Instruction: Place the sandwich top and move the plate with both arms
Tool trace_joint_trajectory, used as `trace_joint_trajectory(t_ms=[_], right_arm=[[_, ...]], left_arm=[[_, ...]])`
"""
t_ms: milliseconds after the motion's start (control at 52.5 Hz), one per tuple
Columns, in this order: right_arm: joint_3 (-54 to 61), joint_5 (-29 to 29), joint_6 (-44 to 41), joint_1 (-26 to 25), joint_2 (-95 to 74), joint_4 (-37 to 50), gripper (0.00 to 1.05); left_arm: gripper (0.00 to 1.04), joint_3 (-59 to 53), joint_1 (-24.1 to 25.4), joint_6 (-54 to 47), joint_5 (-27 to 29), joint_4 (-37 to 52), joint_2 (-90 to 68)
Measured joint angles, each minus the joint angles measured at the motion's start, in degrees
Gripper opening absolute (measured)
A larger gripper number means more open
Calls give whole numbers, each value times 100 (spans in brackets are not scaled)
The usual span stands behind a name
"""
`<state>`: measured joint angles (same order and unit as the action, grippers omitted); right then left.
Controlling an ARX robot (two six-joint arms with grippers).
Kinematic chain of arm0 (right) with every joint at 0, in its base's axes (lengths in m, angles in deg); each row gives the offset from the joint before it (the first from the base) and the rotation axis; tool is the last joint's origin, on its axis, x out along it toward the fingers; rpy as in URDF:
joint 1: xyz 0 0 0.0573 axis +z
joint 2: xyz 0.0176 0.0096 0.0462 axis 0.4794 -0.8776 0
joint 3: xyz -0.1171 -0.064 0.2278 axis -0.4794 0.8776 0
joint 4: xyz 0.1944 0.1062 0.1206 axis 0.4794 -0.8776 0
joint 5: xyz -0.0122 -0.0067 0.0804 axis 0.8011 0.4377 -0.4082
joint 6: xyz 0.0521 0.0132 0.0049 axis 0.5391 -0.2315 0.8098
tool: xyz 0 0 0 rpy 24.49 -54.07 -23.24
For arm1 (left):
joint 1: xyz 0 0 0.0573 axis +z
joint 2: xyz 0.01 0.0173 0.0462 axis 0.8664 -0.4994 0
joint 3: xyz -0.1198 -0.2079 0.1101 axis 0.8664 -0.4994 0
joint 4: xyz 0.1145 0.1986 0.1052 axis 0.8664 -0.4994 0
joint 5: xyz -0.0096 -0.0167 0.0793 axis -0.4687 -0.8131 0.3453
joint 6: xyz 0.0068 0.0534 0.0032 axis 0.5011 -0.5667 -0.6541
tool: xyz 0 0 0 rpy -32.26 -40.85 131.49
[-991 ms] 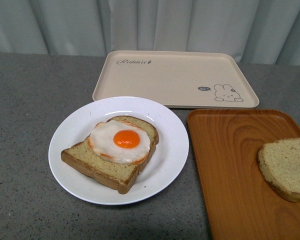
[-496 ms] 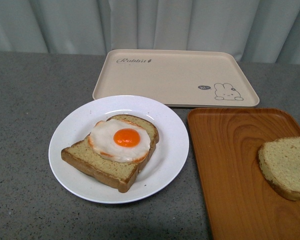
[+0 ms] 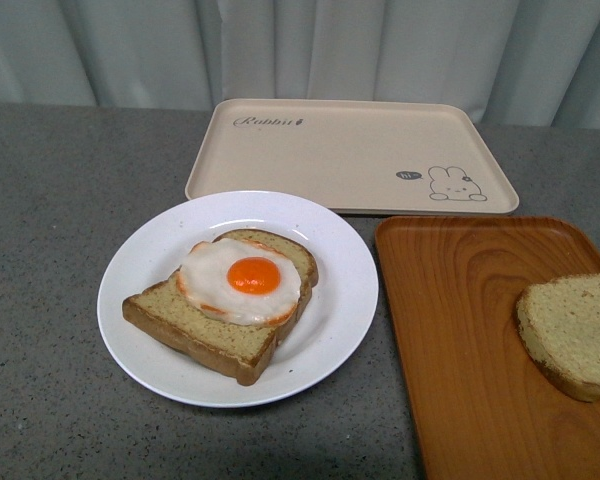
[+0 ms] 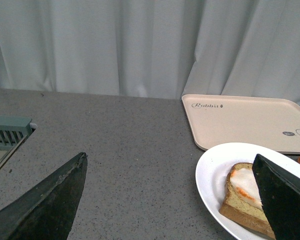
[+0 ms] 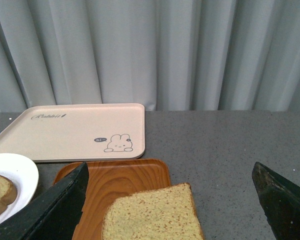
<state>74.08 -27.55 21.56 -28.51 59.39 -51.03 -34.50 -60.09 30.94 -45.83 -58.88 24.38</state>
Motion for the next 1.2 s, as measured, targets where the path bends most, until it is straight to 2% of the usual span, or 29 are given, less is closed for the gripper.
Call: trace_joint_trajectory(t_ms=[419, 610, 820, 934, 1030, 1125, 1201], right_arm=[[0, 4, -31, -2, -4, -13, 96], [-44, -37, -1628, -50, -125, -326, 96], [-48, -85, -2111, -92, -131, -286, 96], [-245, -833, -1775, -702, -636, -66, 96], [-876, -1611, -809, -1906, -2092, 291, 96], [-1438, -1858, 20, -2638, -3458, 409, 96], [-1784, -1825, 588, -2793, -4437, 608, 96]], left_arm=[[98, 0, 0, 0, 0, 0, 0], [98, 0, 0, 0, 0, 0, 0], [98, 0, 0, 0, 0, 0, 2], [98, 0, 0, 0, 0, 0, 2], [98, 0, 0, 0, 0, 0, 2], [98, 0, 0, 0, 2, 0, 4], [98, 0, 0, 0, 2, 0, 4]])
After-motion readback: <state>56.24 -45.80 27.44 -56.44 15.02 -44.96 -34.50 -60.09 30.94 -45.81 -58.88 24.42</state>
